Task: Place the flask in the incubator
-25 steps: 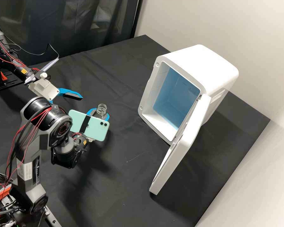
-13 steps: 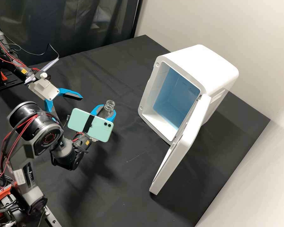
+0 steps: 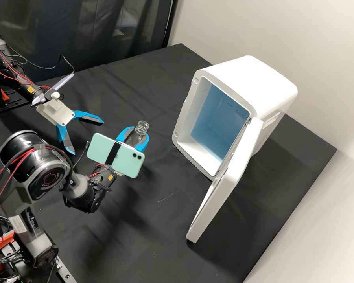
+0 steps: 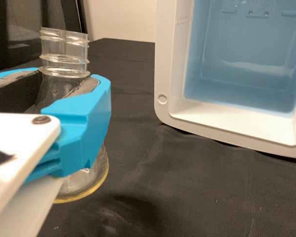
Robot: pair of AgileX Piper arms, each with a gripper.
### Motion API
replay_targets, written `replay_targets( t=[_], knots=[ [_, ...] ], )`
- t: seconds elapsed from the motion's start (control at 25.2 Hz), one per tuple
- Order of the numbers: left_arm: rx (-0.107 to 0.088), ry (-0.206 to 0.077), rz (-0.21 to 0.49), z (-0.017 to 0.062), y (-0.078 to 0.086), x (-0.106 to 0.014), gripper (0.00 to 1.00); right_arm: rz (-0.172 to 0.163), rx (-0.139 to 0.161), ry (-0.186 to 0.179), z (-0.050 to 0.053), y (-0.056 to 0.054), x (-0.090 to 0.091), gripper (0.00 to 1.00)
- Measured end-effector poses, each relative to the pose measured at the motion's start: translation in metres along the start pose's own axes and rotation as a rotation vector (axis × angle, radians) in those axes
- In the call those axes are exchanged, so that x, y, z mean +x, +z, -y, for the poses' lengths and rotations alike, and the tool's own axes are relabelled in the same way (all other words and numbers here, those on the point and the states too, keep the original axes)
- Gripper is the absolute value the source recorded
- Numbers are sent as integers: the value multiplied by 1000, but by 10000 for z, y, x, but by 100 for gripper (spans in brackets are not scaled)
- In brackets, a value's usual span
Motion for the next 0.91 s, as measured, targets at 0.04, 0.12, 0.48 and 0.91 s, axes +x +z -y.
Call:
replay_targets(
  t=[0.04,0.12,0.48,0.91],
  knots=[
    [1,-1,0,2,0,2,100,-3,-1,3,-8,-4,8,0],
    [2,-1,0,1,-1,2,100,-8,-4,8,-24,-11,26,0],
    [2,-1,0,1,-1,2,100,-26,0,32,-72,-45,158,0],
    [3,-2,0,4,-1,4,100,-21,22,75,-129,-27,393,0]
  ],
)
